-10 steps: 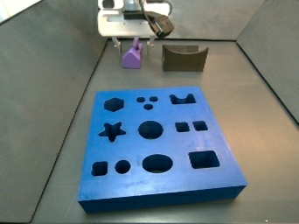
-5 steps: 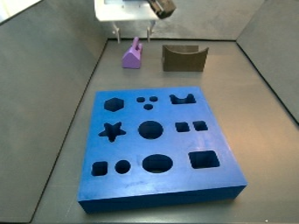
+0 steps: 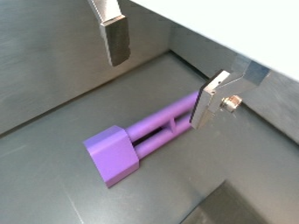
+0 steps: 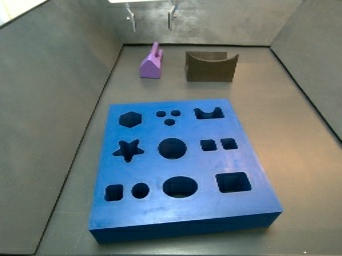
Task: Pick up the 3 prong object. Move up. Rotate the 3 prong object. Place the 3 prong object on the fixture. Regrasp the 3 prong object. Move to above the board. Insert the 3 prong object.
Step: Rotate the 3 prong object.
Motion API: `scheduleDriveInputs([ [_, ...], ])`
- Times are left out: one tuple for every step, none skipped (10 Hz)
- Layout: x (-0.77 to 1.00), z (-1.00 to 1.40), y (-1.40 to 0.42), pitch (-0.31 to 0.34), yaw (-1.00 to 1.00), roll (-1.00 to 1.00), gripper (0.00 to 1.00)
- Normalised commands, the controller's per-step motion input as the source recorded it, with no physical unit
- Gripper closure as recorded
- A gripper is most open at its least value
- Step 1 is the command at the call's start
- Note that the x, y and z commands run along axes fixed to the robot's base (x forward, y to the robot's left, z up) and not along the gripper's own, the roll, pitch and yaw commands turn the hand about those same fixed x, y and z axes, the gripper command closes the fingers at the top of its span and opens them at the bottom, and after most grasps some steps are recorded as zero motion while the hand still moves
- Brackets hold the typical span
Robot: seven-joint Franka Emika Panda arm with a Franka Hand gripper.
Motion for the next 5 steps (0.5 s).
scheduleDriveInputs([
  [0.00, -0.25, 0.00, 0.002, 1.00, 0.00, 0.00],
  [0.04, -0.22, 0.01, 0.000, 1.00, 0.00, 0.00],
  [0.03, -0.11, 0.00, 0.000, 1.00, 0.00, 0.00],
  [0.03, -0.06, 0.00, 0.000, 1.00, 0.00, 0.00],
  [0.03, -0.05, 0.00, 0.000, 1.00, 0.00, 0.00],
])
